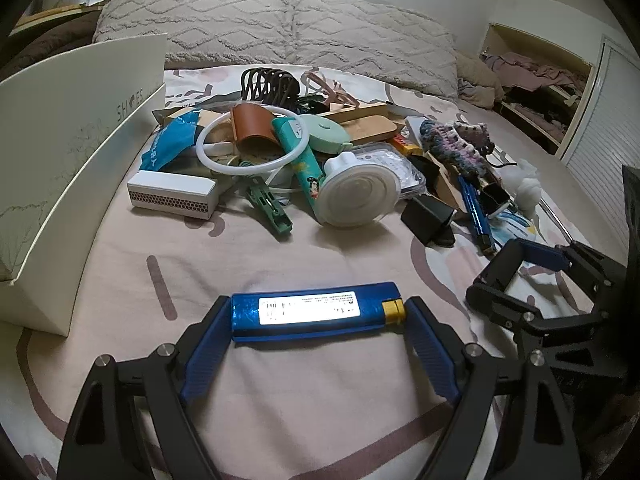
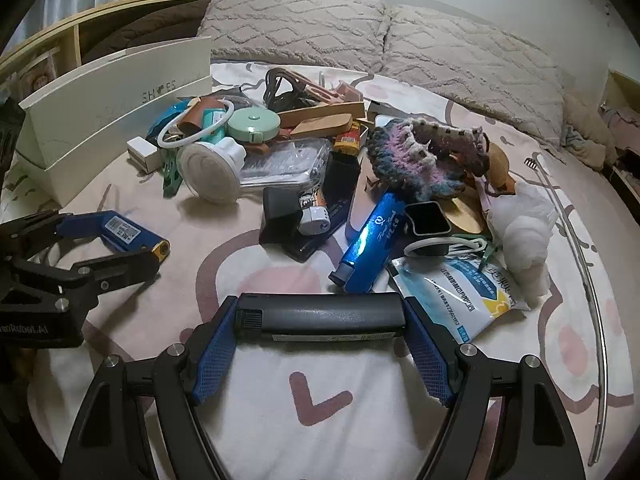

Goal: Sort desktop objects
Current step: 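Lift and carry the blue lighter and black cylinder with both grippers over the white box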

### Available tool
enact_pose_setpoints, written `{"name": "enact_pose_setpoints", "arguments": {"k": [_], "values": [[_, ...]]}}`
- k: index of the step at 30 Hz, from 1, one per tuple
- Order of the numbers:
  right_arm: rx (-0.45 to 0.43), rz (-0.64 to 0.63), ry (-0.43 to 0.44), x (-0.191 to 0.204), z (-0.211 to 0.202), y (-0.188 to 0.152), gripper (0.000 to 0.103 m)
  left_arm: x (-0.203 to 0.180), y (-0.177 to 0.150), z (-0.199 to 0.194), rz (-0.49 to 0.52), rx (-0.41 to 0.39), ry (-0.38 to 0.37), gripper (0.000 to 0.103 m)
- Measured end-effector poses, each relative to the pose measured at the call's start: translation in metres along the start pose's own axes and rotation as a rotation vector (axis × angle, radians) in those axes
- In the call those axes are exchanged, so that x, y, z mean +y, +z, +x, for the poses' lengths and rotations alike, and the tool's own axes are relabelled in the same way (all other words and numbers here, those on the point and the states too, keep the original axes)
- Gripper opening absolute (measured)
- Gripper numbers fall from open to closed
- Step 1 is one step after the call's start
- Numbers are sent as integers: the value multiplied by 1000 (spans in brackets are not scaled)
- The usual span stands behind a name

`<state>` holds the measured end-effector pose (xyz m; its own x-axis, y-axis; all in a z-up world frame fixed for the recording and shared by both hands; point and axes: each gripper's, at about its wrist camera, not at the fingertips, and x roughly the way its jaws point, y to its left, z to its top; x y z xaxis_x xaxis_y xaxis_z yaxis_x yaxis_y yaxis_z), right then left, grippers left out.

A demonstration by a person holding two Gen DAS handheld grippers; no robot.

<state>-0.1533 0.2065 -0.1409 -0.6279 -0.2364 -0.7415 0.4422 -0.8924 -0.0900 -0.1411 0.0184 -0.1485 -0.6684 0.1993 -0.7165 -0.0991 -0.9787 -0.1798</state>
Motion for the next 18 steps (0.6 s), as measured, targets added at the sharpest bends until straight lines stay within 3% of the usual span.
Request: {"name": "enact_pose_setpoints", "arguments": {"k": [18], "values": [[-48,111,29,12,-27,0,80,-1,-2,-27,47,-14,-29,85]]}}
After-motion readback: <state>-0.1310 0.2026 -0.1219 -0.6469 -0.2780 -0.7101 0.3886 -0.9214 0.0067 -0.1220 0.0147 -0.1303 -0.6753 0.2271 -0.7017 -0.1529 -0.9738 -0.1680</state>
